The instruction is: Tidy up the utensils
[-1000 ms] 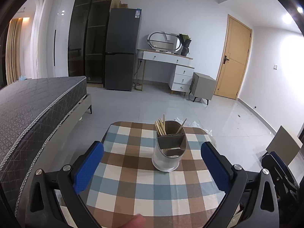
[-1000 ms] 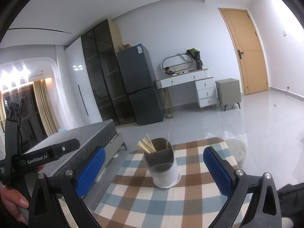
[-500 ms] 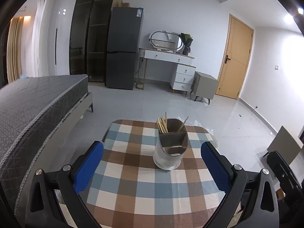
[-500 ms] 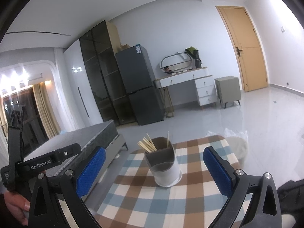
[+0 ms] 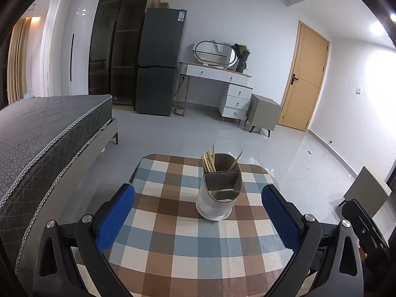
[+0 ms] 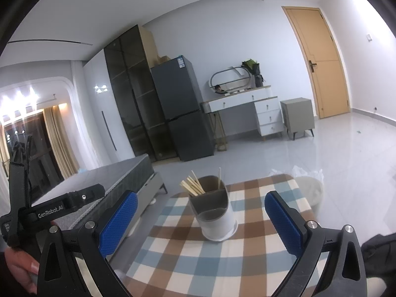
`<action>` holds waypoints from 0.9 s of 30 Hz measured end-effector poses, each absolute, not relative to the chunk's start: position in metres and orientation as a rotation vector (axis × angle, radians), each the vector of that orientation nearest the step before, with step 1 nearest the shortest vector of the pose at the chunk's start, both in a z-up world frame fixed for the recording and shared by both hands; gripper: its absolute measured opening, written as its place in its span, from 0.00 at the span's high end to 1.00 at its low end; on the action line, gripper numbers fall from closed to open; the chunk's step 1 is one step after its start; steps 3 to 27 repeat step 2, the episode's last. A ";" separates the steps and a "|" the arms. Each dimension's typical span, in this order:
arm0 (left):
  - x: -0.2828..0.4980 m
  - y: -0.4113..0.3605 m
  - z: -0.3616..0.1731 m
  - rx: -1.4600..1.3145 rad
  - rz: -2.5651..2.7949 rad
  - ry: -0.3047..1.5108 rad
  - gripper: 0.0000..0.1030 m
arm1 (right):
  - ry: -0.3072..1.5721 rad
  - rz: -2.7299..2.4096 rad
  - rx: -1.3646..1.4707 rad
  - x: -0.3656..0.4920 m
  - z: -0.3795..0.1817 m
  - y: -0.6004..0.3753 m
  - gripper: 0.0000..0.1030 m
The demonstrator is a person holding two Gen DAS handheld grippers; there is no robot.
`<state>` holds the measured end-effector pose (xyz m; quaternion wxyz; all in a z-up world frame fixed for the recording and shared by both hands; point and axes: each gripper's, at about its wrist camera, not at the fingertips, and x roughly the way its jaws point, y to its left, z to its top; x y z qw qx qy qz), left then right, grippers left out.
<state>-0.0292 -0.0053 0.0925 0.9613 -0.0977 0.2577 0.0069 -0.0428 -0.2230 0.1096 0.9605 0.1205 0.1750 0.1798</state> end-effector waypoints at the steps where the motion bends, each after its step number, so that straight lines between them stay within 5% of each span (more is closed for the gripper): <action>1: -0.030 -0.005 0.092 -0.196 0.016 0.517 0.03 | 0.357 0.364 0.244 -0.043 0.109 -0.223 0.00; 27: -0.030 -0.006 0.092 -0.191 0.021 0.510 0.03 | 0.359 0.364 0.242 -0.042 0.108 -0.223 0.00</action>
